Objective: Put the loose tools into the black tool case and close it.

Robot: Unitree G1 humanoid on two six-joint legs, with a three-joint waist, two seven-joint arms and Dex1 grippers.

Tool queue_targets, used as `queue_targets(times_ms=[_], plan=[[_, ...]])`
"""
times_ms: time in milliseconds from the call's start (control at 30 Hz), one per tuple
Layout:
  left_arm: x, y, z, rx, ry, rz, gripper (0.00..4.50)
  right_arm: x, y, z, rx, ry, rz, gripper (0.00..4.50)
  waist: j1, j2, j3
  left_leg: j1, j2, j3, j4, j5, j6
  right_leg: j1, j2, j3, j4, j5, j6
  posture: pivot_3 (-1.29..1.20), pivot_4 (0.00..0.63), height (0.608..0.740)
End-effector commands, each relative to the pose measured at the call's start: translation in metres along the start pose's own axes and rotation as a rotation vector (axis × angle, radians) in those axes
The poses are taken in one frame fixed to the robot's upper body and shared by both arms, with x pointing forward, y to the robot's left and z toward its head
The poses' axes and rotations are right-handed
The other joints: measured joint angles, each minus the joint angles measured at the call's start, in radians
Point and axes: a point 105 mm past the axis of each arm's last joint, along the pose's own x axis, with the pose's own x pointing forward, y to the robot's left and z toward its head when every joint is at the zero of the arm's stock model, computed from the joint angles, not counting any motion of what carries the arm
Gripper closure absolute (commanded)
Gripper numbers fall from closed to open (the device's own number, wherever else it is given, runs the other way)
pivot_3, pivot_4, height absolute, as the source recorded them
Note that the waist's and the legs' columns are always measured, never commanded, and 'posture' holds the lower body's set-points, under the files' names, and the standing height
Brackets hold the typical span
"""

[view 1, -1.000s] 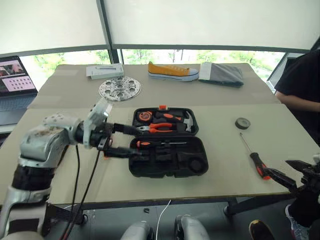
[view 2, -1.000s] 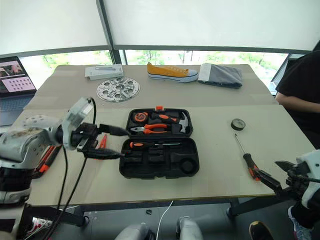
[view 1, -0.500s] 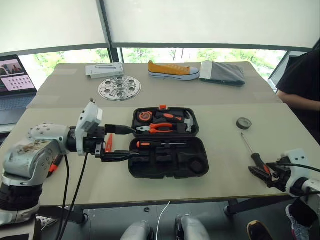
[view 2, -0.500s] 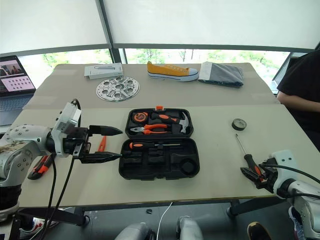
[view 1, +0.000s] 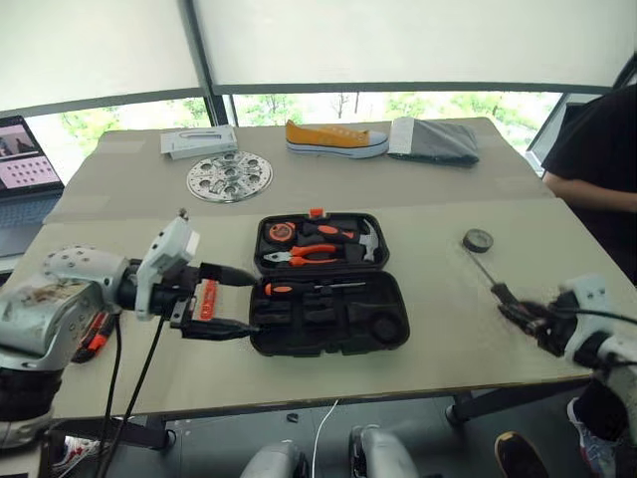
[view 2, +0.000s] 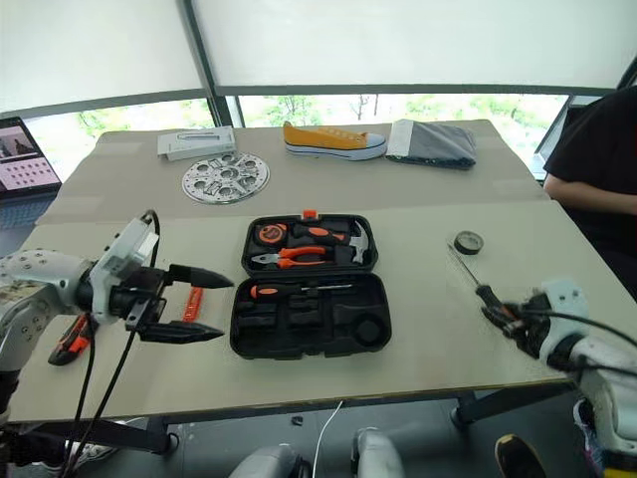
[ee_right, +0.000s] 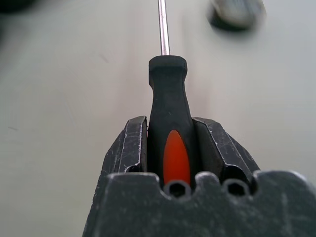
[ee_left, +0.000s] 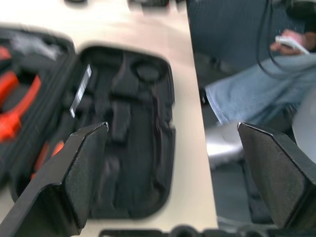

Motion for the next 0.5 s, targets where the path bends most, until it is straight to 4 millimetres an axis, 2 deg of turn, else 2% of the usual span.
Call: queue_targets(times_ms=[33,100,233,367,500], plan=[[-0.006,0.003,0.006,0.065,0.009,0.030,0.00,0.020,0.045,0.044,-0.231,-0.064,0.319,3.46,0.000,-0.002,0.001,0.000,0.001,-0.001,0.000,0.000,0.000,0.000,0.001,-0.001,0.000,0.000,-0.001,0.00,0.150,0.740],[-0.004,0.006,0.006,0.074,0.006,0.039,0.00,0.034,0.067,0.050,-0.354,-0.046,0.461,3.46,-0.001,-0.005,0.003,0.000,0.001,-0.002,-0.001,0.001,-0.001,0.000,0.001,-0.003,0.000,-0.001,-0.001,0.00,0.150,0.740],[0.000,0.011,0.003,0.099,0.013,0.047,0.00,0.066,0.089,0.049,-0.546,-0.009,0.590,3.46,0.010,-0.006,0.003,-0.002,0.001,-0.003,0.000,0.001,0.000,-0.001,0.000,-0.004,0.000,0.000,-0.001,0.00,0.150,0.740],[0.003,0.013,0.004,0.111,0.010,0.042,0.00,0.084,0.097,0.049,-0.625,-0.002,0.624,3.46,0.015,-0.007,0.003,-0.014,-0.002,-0.003,0.005,0.001,0.001,-0.013,-0.002,-0.004,0.001,0.002,-0.002,0.00,0.150,0.740],[0.005,0.015,0.006,0.130,0.009,0.041,0.00,0.099,0.098,0.048,-0.645,0.009,0.615,3.46,0.012,-0.007,0.004,-0.019,-0.002,-0.005,0.007,0.001,0.001,-0.016,-0.002,-0.009,0.000,0.002,-0.003,0.00,0.150,0.740]])
